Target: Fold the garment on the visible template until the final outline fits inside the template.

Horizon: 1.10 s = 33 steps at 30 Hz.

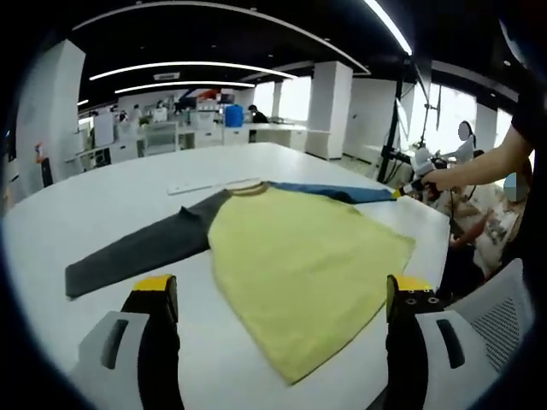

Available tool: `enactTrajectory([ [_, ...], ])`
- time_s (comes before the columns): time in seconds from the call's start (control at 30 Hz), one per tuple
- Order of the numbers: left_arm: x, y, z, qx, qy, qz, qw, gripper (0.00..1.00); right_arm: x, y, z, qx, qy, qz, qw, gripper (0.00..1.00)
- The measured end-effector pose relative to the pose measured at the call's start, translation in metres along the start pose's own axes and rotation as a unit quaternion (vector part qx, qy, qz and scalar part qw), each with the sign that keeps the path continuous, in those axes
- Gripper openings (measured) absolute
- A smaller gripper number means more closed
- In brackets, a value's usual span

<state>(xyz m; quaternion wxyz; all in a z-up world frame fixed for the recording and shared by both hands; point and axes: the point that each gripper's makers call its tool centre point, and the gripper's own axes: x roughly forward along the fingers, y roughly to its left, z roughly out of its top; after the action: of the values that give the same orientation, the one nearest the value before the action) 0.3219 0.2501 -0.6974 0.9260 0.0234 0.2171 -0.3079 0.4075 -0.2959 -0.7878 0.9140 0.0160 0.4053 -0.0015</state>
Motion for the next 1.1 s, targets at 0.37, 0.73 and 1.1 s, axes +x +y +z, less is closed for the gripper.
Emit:
enactTrajectory([
  [0.37,-0.002,-0.003,-0.001,0.006,0.006,-0.004,1.0,0.99,0.005,-0.003,0.004,-0.004,-0.003,-0.004,1.0,0.1],
  [0.73,-0.002,-0.005,0.001,0.008,0.006,-0.008,0.9999,0.99,0.01,-0.005,0.007,-0.003,-0.008,-0.005,1.0,0.0],
  [1.1,-0.001,-0.005,0.0,0.01,0.008,-0.01,0.9999,0.99,0.004,-0.005,0.017,0.008,-0.021,-0.006,0.9997,0.0],
])
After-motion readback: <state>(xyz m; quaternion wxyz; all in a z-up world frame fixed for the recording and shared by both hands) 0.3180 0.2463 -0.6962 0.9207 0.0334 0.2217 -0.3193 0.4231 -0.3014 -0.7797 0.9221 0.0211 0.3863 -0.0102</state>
